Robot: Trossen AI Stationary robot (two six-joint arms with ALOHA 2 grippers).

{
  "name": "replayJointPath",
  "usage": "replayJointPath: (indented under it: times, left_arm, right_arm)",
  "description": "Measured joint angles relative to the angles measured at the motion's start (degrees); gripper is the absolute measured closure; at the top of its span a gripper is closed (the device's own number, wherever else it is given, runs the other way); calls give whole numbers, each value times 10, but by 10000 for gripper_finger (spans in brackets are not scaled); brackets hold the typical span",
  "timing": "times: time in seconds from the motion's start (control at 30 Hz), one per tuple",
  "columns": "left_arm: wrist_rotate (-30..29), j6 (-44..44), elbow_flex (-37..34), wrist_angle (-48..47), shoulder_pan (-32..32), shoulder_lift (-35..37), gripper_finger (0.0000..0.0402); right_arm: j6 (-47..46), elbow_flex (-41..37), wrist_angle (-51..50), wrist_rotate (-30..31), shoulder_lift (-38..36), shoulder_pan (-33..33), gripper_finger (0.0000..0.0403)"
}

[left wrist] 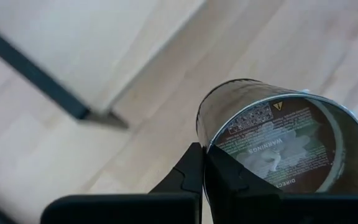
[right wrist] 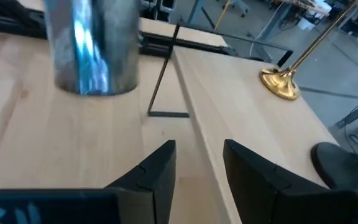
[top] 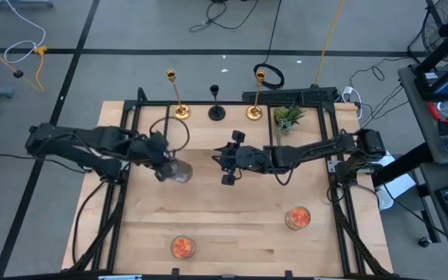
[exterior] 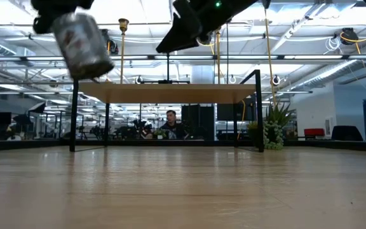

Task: Pick & Place candle stick holders
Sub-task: Put the brown scented candle on the shelf

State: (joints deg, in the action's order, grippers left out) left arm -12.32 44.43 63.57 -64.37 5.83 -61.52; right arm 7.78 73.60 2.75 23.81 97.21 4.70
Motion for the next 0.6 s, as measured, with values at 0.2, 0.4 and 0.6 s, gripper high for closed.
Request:
replayJointPath:
  times: [0.2, 0.4, 0.6]
  left_arm:
    - [-34, -53, 92, -12, -20, -26, 399]
    - [-25, -97, 195, -81, -98, -104, 399]
    - [-28, -150, 263, -172, -195, -175, 398]
  right_arm:
    - [-8, 0, -17, 0, -7, 19, 273]
    - [-10, 0, -11, 0, -11, 22, 273]
    - [-11, 0, -9, 0, -13, 21, 273]
